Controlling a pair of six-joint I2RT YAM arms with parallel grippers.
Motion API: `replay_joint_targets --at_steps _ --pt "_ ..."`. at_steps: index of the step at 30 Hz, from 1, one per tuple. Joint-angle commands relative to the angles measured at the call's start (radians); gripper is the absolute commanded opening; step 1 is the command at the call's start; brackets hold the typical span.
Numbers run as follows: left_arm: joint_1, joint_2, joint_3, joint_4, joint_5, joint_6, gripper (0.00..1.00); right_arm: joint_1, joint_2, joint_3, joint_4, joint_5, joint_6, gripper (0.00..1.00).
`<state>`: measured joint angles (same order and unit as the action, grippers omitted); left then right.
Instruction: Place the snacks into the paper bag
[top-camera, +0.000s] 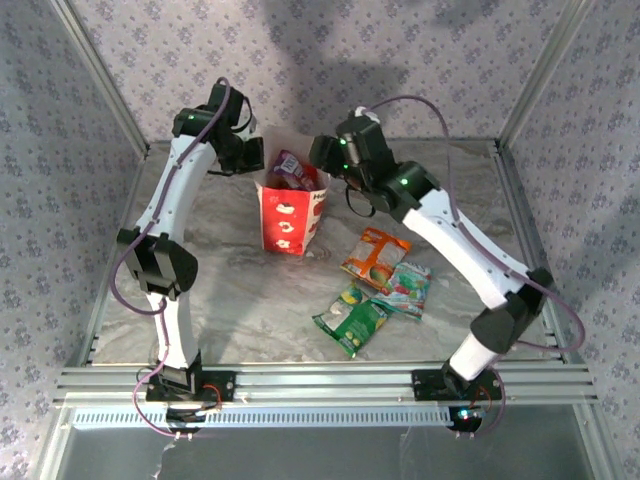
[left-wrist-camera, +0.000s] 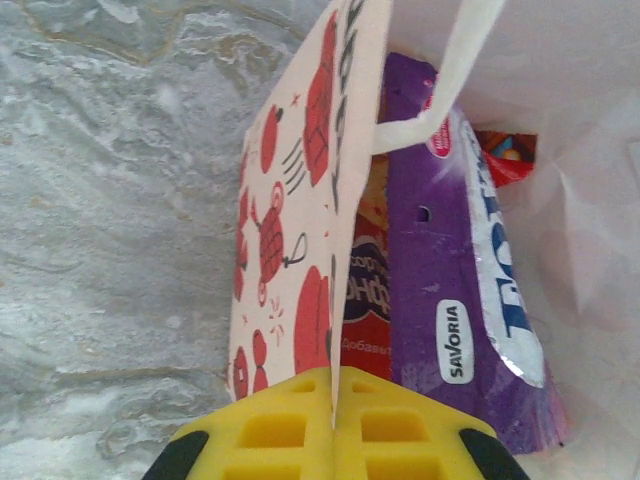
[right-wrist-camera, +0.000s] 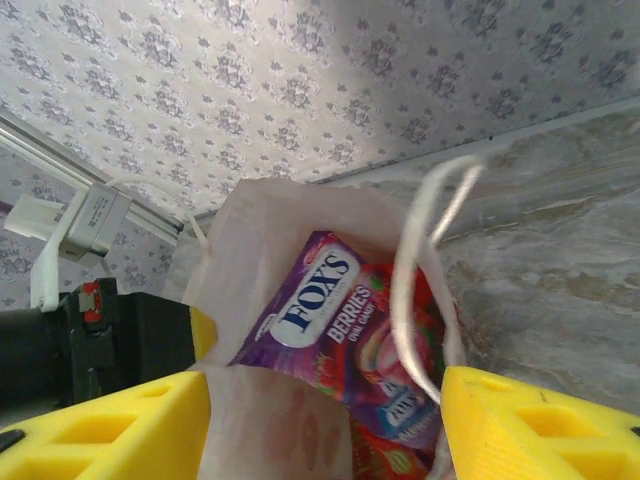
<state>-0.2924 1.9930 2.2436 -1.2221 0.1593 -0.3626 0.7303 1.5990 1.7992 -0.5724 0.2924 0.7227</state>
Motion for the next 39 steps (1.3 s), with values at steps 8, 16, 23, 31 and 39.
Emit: replay_joint_targets --at_steps 8,16,23,31,39 --pt "0.077 -0.080 -0.059 -0.078 -0.126 0.015 0.00 -0.039 -0.194 -0.148 0.005 0.074 -0.072 0.65" --pt "0.099 -0.130 -0.167 -0.039 -0.116 0.017 0.01 -0.057 -0.237 -0.205 -0.012 0.032 -0.072 0.66" --pt "0.099 -0.137 -0.165 -0.048 -0.134 0.053 0.01 -0.061 -0.243 -0.222 -0.058 0.010 -0.081 0.67" --pt "0.100 -0.135 -0.160 -0.071 -0.159 0.097 0.02 -0.078 -0.297 -0.273 -0.056 -0.032 -0.126 0.68" --pt "0.101 -0.146 -0.201 -0.058 -0.162 0.101 0.02 -0.088 -0.366 -0.332 -0.074 -0.076 -0.154 0.68"
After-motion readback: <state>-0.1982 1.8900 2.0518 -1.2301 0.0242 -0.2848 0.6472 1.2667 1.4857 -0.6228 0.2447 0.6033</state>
